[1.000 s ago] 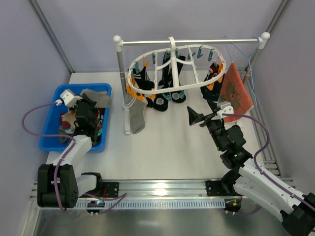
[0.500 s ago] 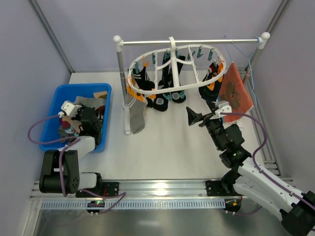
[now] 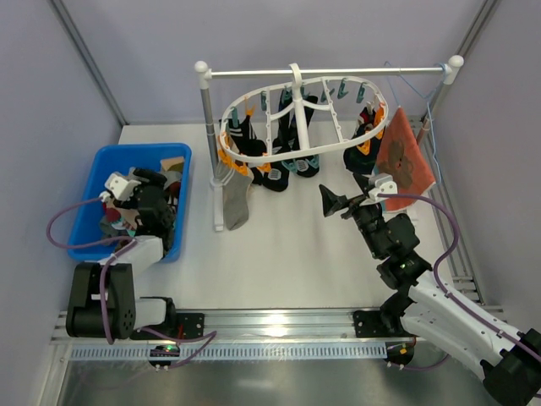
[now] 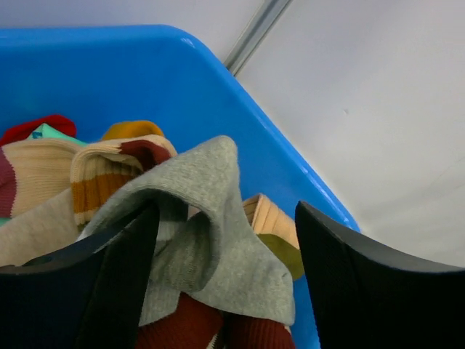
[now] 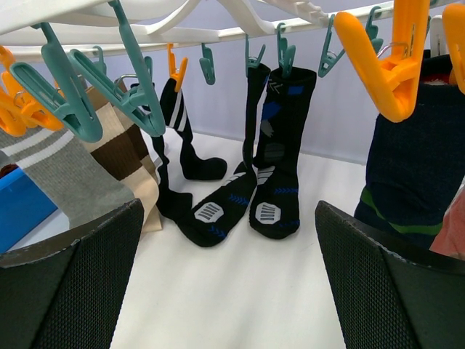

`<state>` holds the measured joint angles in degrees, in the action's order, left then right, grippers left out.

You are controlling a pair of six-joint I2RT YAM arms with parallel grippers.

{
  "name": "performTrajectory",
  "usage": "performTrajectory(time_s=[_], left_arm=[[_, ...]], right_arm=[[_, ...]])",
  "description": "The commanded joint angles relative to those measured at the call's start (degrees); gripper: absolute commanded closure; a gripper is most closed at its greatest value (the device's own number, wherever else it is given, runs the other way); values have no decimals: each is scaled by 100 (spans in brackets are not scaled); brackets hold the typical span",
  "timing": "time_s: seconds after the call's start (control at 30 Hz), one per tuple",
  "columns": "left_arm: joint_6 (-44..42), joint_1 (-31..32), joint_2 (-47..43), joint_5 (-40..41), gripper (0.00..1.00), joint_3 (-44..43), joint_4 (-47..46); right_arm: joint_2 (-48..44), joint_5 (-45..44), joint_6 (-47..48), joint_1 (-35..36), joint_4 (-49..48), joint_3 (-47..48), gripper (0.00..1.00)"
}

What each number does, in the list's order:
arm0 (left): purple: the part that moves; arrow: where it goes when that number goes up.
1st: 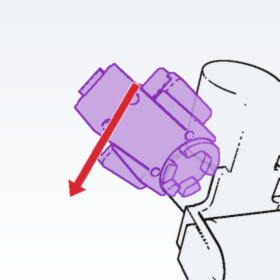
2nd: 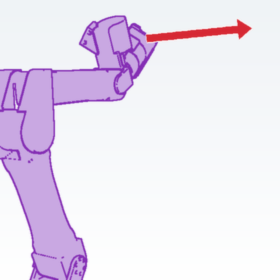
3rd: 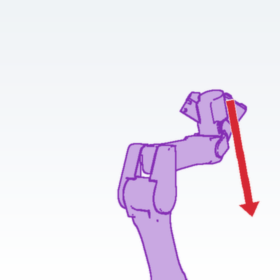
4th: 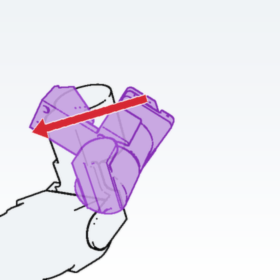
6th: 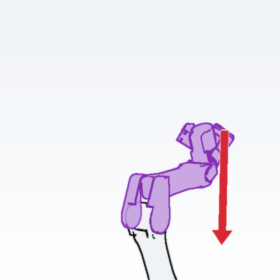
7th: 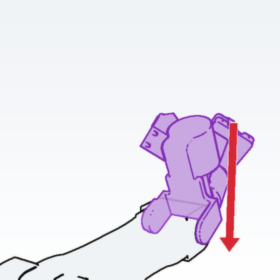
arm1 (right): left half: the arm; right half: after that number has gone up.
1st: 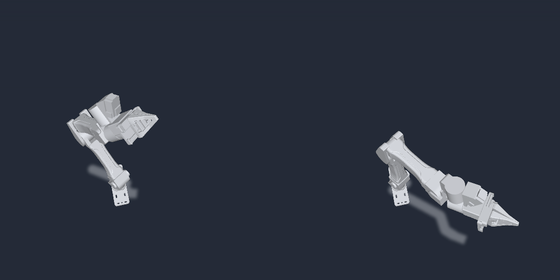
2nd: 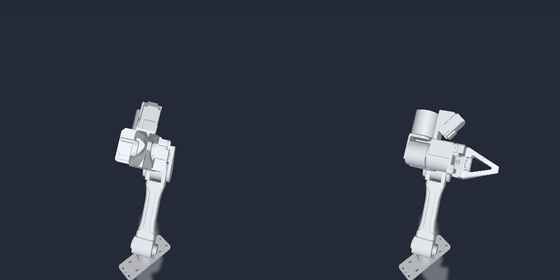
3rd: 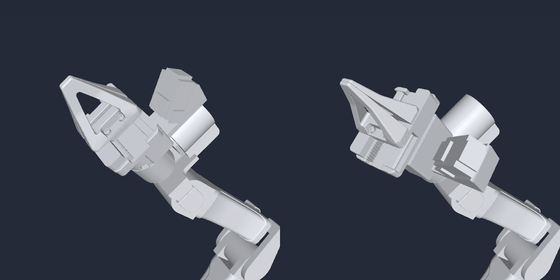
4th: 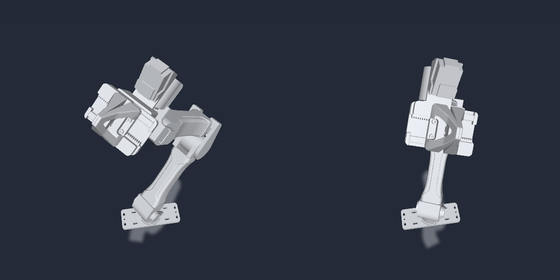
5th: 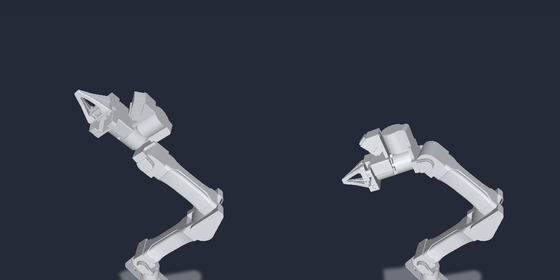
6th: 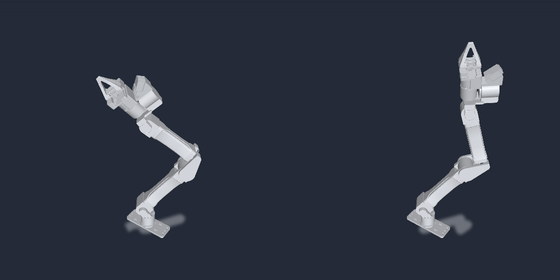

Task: Remove the socks clipped to the hanger
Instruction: Place the sock in the bin, then remove the sock from the hanger.

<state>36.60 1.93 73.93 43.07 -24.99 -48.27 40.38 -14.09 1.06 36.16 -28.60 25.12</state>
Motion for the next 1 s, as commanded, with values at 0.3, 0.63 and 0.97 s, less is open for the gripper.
performTrajectory(time_s=[0.3, 0.63, 0.97], left_arm=[[-285, 597, -1275, -744, 0, -595, 1979], [-1401, 2117, -1935, -2002, 0, -155, 1110], [-1928, 2144, -2392, -3295, 0, 416, 680]], right_arm=[[-144, 46, -97, -22, -102, -16, 0], [-232, 29, -97, -48, -67, -43, 0], [-417, 46, -97, -57, -49, -122, 0]])
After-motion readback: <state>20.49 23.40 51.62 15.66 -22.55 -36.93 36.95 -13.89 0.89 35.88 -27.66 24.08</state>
